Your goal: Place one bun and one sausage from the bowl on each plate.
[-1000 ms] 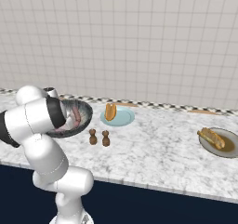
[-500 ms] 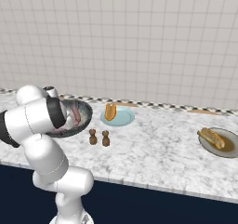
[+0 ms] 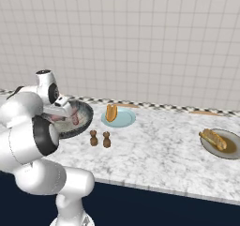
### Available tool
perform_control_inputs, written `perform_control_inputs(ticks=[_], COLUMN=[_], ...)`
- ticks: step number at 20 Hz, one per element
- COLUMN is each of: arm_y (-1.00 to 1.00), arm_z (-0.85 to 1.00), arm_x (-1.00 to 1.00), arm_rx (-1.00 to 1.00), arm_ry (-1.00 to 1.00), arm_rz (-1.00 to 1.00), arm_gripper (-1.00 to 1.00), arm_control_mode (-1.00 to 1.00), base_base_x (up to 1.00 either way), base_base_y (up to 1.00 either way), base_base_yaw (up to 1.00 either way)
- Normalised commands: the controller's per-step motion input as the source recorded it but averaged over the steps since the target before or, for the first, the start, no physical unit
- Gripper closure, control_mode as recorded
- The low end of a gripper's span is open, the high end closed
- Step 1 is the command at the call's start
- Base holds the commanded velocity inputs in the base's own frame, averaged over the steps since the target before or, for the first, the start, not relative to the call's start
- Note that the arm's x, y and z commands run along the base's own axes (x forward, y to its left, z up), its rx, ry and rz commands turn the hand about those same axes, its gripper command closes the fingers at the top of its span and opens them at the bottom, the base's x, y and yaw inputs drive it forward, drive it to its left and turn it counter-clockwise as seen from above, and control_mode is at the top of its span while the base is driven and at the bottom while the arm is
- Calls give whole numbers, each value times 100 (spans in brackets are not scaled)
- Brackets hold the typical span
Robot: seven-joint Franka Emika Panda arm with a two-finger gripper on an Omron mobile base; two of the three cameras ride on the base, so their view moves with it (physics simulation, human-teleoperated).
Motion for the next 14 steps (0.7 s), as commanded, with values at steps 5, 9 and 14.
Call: perform_control_inputs(ticks=[5, 9, 14], arm_y=[-74, -100, -91], arm_z=[44, 15, 22], arm_x=[-16, -5, 1], arm_rx=[1, 7, 9], arm_ry=[-3, -3, -8], arm_rz=[9, 17, 16], arm_gripper=[100, 100, 100], arm_control_mode=[-100, -100, -100], base_base_x=[0, 0, 0], base_base_y=[0, 0, 0], base_base_yaw=[0, 0, 0])
